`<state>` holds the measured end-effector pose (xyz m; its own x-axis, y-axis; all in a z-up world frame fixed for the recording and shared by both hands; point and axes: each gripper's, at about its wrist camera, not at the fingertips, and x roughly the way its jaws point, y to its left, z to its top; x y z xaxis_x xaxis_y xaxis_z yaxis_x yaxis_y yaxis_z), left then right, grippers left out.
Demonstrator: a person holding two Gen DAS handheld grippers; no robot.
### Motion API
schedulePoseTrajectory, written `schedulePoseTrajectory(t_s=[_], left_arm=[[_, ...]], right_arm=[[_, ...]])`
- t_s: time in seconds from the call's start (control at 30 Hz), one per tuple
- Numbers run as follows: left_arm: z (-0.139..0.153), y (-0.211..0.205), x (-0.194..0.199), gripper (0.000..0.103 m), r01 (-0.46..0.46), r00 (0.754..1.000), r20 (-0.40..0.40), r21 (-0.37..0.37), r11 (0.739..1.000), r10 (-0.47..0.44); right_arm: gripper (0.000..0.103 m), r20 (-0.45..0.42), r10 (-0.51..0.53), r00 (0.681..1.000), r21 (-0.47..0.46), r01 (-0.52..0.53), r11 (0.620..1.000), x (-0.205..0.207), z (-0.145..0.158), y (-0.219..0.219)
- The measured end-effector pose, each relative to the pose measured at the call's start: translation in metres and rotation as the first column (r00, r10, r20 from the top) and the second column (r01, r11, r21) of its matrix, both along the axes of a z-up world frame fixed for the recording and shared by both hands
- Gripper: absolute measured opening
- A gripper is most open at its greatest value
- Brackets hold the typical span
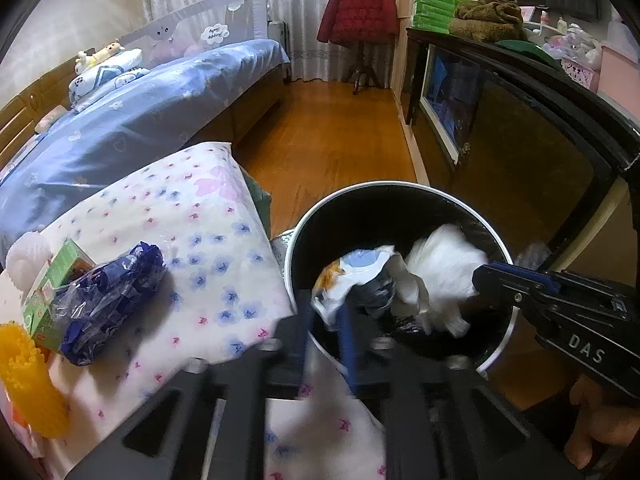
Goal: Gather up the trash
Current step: 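Carry both items over the black bin and open both tools to drop them, then move both open tools back over the trash on the bed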
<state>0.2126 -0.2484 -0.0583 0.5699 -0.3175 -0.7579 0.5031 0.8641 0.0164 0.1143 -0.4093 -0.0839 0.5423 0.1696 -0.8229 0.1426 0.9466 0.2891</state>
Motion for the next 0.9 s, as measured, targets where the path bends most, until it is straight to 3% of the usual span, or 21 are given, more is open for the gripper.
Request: schedulePoseTrajectory(t_s=[0.03,0.1,0.13,0.4,0.57,0.9], left_arm=[[0.001,0.002,-0.002,0.04,-0.004,1.0,0.011,0.0,1.0,0.004],[0.003,0.006,-0.007,0.052,-0.013,1.0,0.029,0.001,1.0,0.013],[0.004,0.008,-0.009,0.054,-0.018,0.999,0.033,0.003,1.0,0.018],[0.01,0.055,-0.04,0.062,-0.102,0.994,0.027,-0.036,0.994,0.103],[0.018,0.091,-0.066,0.071,-0.172,0.983,0.047,-0.071,0.983,0.175],[0.026,0.162,-0.107,0.072,-0.298,0.951,0.048,-0.101,0.949,0.304]], right_arm=[[0.023,-0.003,-0.007,1.0,-0.003,0.007,1.0,0.0,0.0,-0.001],[0.032,-0.001,-0.022,1.0,-0.025,0.022,0.999,-0.002,0.002,-0.002],[0.04,0.009,-0.022,1.0,-0.03,0.022,0.999,-0.003,0.003,-0.002],[0.069,0.059,-0.008,0.998,-0.031,0.01,0.999,-0.012,0.02,0.011],[0.07,0.082,0.024,0.996,-0.019,-0.022,1.0,-0.018,0.031,0.032],[0.075,0.089,0.127,0.988,0.025,-0.13,0.991,-0.022,0.03,0.094]])
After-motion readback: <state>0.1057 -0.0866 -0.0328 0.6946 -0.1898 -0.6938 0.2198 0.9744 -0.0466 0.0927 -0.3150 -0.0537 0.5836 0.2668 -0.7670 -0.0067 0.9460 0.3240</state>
